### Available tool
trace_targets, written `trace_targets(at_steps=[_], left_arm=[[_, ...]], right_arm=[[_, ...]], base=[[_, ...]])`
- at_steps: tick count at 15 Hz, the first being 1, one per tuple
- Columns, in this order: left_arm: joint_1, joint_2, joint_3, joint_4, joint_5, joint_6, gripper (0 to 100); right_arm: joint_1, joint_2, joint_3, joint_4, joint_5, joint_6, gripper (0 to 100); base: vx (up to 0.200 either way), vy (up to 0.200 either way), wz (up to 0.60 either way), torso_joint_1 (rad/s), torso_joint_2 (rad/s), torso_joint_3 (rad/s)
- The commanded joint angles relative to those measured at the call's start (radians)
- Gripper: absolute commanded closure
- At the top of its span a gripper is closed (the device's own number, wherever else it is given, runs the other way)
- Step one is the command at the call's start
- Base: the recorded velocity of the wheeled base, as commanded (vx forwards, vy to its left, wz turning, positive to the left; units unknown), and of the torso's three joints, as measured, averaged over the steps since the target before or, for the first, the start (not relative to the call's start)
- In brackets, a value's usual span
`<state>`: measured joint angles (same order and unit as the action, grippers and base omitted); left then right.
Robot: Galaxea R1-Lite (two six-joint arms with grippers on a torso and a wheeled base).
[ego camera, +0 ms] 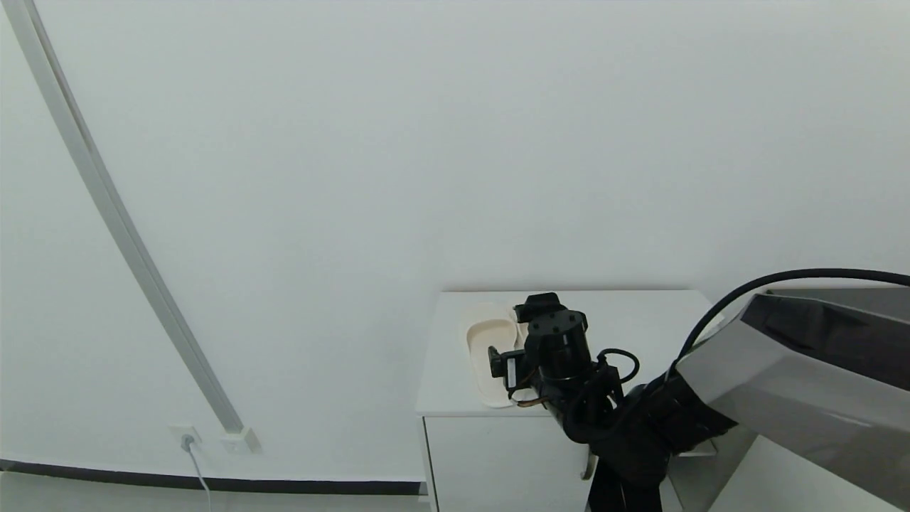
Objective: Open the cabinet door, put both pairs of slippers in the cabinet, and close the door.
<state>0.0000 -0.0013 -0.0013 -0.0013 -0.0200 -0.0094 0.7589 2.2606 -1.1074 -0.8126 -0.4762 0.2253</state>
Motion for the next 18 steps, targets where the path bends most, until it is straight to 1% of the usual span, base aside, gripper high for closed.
trace_targets(at_steps=[1,4,7,10,13,15,16,18], left_arm=[[0.000,0.001,0.000,0.000,0.000,-0.001,100],[0.000,0.001,0.000,0.000,0.000,-0.001,100],[0.000,0.001,0.000,0.000,0.002,-0.001,100],[0.000,0.001,0.000,0.000,0.002,-0.003,100],[0.000,0.001,0.000,0.000,0.002,-0.001,100],[0.000,0.001,0.000,0.000,0.002,-0.001,100],[0.000,0.001,0.000,0.000,0.002,-0.003,100],[0.000,0.001,0.000,0.000,0.002,-0.003,100]], right_arm=[[-0.020,0.069,-0.065,0.003,0.014,-0.001,0],[-0.047,0.137,-0.180,0.036,0.030,-0.006,0],[-0.067,0.191,-0.313,0.124,0.059,-0.011,0],[-0.096,0.258,-0.446,0.199,0.064,-0.012,0],[-0.109,0.300,-0.525,0.211,0.064,-0.018,0],[-0.110,0.300,-0.531,0.214,0.065,-0.031,0],[-0.110,0.300,-0.534,0.217,0.065,-0.035,100],[-0.107,0.300,-0.535,0.219,0.065,-0.038,100]], base=[[0.000,0.000,0.00,0.000,0.00,0.000],[0.000,0.000,0.00,0.000,0.00,0.000],[0.000,0.000,0.00,0.000,0.00,0.000],[0.000,0.000,0.00,0.000,0.00,0.000],[0.000,0.000,0.00,0.000,0.00,0.000],[0.000,0.000,0.00,0.000,0.00,0.000],[0.000,0.000,0.00,0.000,0.00,0.000],[0.000,0.000,0.00,0.000,0.00,0.000]])
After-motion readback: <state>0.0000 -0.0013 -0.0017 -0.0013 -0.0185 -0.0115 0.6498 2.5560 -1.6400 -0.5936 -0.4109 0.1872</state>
